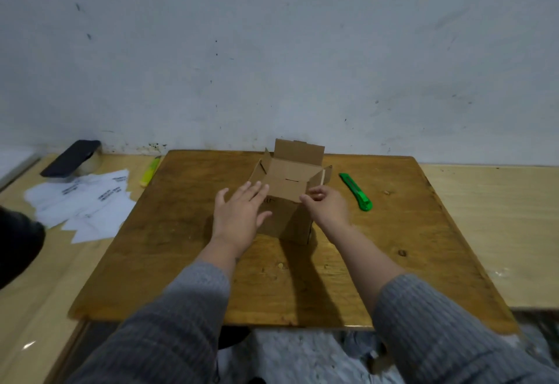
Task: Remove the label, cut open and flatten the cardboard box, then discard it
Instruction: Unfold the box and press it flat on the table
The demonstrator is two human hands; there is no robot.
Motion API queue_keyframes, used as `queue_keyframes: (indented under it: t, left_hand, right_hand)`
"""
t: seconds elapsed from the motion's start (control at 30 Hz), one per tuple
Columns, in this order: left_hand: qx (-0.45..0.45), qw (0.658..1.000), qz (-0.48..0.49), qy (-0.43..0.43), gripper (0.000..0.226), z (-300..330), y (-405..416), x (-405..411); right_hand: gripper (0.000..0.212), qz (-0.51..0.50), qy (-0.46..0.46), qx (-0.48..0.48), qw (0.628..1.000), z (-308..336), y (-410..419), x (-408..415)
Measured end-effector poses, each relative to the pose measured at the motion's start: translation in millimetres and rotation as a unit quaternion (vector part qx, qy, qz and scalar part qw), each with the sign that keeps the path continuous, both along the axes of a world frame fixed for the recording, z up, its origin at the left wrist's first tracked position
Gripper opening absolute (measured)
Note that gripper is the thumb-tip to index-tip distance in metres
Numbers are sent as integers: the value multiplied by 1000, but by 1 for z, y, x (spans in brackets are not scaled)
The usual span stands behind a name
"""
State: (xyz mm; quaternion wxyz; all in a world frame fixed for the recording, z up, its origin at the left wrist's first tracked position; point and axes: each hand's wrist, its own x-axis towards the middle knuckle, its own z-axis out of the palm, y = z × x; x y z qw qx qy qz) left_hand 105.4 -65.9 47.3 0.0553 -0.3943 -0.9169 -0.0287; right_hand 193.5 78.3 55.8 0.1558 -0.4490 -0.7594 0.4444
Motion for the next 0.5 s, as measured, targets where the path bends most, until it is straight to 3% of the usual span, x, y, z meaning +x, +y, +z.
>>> queue_keyframes:
  t: [0.17,0.23,0.37,0.5]
  left_hand:
    - [76,996,18,34,43,1,-26,24]
    - [84,995,41,37,50,5,-32,32]
    - [12,997,71,7,55,11,-30,40]
    - [-115,991,47,-41,57,6,-36,46]
  right_hand:
    - [34,1,-8,-40,999,-4,-18,6]
    - [39,27,-13,-22,999,-6,-22,13]
    - [45,73,-28,34,996,-13,-38,38]
    - [50,87,2,84,993,-37,-56,64]
